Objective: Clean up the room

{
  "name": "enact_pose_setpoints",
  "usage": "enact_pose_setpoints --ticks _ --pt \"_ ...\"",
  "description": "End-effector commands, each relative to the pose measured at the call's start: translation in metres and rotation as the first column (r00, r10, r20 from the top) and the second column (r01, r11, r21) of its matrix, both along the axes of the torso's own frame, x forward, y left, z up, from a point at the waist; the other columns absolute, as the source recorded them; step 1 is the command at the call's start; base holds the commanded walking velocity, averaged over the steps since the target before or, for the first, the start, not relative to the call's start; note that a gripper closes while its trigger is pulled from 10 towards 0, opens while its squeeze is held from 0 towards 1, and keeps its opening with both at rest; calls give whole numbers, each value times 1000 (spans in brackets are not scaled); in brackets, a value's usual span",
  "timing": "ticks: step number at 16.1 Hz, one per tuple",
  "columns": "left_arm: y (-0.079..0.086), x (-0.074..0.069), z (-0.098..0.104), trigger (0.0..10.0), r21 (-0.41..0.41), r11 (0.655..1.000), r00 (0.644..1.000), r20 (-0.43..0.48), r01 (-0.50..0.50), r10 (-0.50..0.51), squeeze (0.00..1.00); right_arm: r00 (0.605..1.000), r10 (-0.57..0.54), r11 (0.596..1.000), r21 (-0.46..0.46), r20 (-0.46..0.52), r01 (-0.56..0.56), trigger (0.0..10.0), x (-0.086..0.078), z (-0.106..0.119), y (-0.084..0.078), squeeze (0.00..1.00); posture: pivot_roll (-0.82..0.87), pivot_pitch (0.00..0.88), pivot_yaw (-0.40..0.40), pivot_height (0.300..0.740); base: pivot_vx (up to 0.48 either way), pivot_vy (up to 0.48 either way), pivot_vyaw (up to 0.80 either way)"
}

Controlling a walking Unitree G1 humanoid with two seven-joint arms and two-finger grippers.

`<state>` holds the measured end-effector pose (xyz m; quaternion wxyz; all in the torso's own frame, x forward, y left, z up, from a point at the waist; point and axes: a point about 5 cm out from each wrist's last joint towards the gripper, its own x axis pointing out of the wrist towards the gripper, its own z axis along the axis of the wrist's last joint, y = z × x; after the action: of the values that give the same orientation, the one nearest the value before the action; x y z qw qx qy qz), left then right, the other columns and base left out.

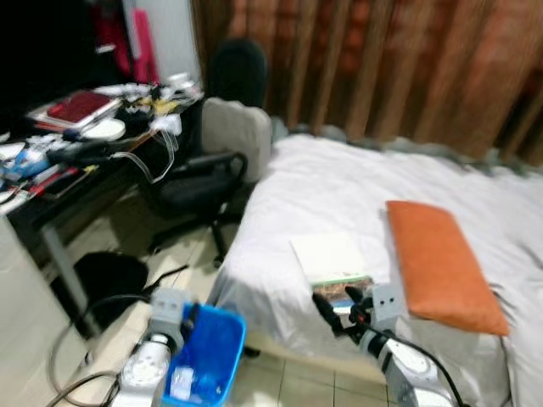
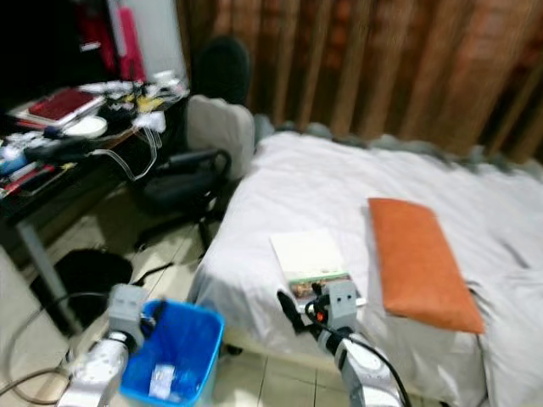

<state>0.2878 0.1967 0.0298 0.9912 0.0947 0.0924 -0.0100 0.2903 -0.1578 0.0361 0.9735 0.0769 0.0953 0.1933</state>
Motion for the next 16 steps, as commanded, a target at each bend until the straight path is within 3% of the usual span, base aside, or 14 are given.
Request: enact_pose_setpoints --ticks 1,2,3,5,7,10,14,16 --pt "2 1 30 10000 -14 999 981 190 -29 31 0 996 -58 998 -13 64 59 10000 8 11 -6 0 147 0 -108 740 0 0 0" --pt "-1 -7 45 10000 -24 999 960 280 -24 30 0 982 -140 990 -15 129 144 10000 11 21 -17 0 157 0 -117 740 0 -375 0" --pt "-14 -18 56 10000 -32 999 945 327 24 -13 0 953 -230 972 -11 200 236 10000 12 32 -30 0 160 0 -119 740 0 -480 0" --pt "-23 -20 48 10000 -65 997 955 297 40 -19 0 930 -291 953 -20 224 303 10000 11 34 -40 0 159 0 -126 740 0 -480 0" --pt "-30 -15 39 10000 -99 993 970 241 65 -39 0 927 -346 932 -58 146 357 10000 9 21 -48 0 152 0 -128 740 0 -480 0" --pt "-33 -12 37 10000 -108 985 976 186 132 -110 0 948 -285 955 -40 143 293 10000 10 20 -36 0 133 0 -118 740 0 -480 0" --pt "-25 -8 34 10000 -71 991 981 163 117 -104 0 953 -272 958 -58 134 282 10000 8 16 -32 0 126 0 -106 740 0 -480 -788" --pt "-22 -7 29 10000 -21 997 989 132 76 -72 0 962 -241 967 -49 130 250 10000 7 15 -28 0 125 0 -101 740 0 -157 0"
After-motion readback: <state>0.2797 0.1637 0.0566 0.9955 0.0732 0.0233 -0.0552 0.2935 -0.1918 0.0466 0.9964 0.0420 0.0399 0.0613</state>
